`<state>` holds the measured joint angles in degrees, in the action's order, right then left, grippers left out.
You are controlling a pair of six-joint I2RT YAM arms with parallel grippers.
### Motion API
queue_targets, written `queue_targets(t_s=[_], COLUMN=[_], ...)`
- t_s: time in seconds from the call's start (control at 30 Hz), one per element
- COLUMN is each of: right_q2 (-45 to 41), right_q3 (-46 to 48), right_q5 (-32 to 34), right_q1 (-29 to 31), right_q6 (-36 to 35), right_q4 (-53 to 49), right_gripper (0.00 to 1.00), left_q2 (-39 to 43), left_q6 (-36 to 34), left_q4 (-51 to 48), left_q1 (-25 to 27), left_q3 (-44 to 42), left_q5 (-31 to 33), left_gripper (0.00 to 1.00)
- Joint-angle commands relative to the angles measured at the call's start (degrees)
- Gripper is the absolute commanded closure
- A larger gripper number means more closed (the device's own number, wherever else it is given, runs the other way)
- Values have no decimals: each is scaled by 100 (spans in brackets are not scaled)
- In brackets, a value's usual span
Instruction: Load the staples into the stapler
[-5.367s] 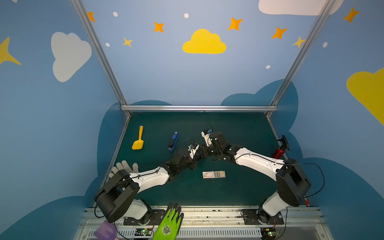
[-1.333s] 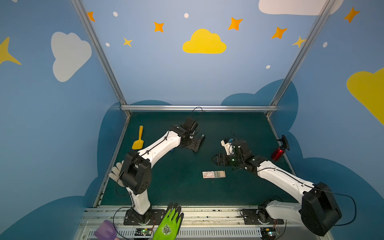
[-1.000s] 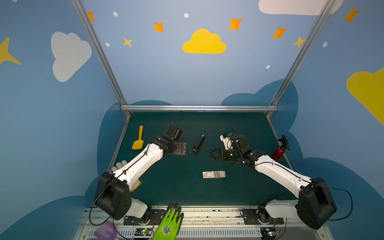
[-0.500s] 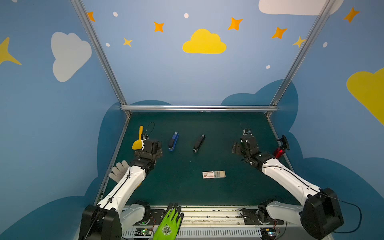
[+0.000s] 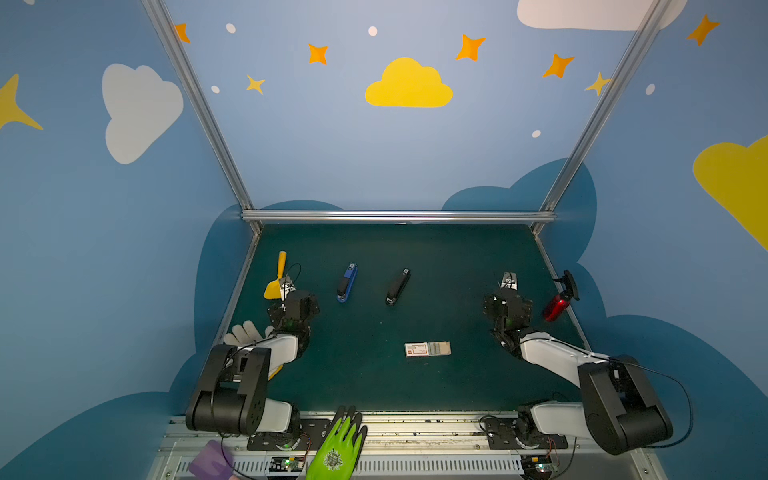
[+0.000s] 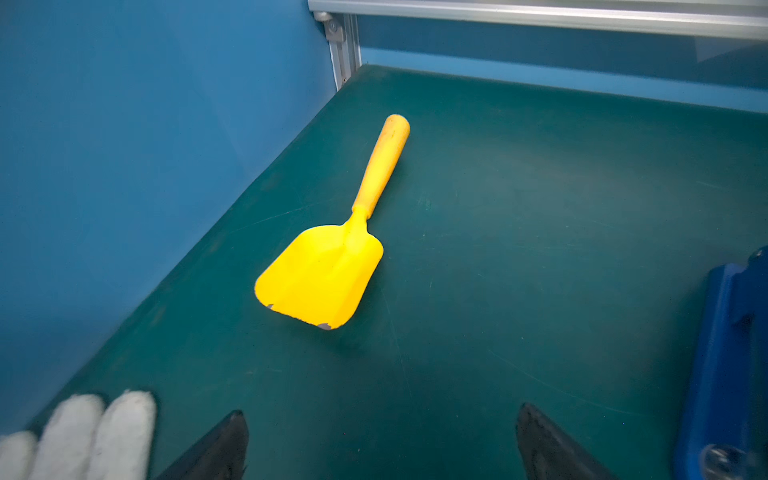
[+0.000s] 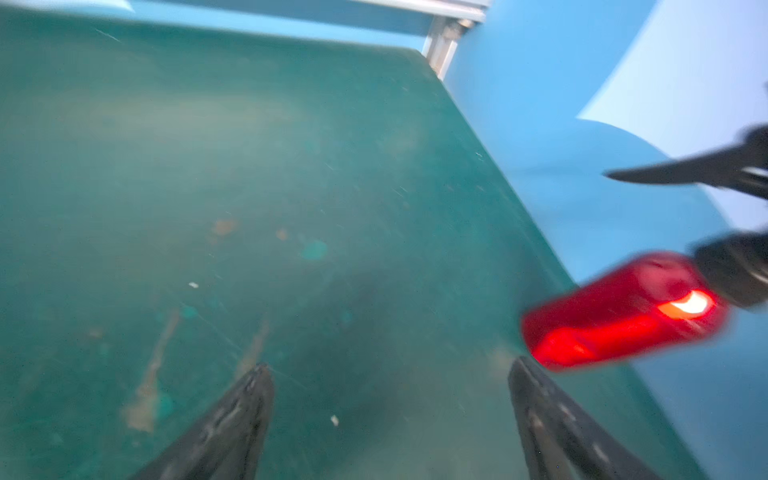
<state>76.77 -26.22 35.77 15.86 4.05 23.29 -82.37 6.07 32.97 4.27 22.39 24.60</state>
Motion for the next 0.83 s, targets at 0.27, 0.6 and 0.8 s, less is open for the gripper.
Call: queue_targets(t_s=[0.27, 0.6, 0.8], right_q2=[698, 703, 634], right_q3=[-377, -612, -546], right_q5=[-3085, -3391, -3375], right_q1=[-1221, -1352, -1357], right_q6=[-126, -48, -18], right_q4=[319, -117, -71], right_gripper=[4, 4, 4], left_q2=[-507, -480, -464], left_q6=[-165, -176, -176], left_q4=[1128, 1014, 1065], left_q1=[-294, -290, -287], left_q3=[93, 135, 108], left_q5=[-951, -925, -922], left_gripper=[1, 1, 1])
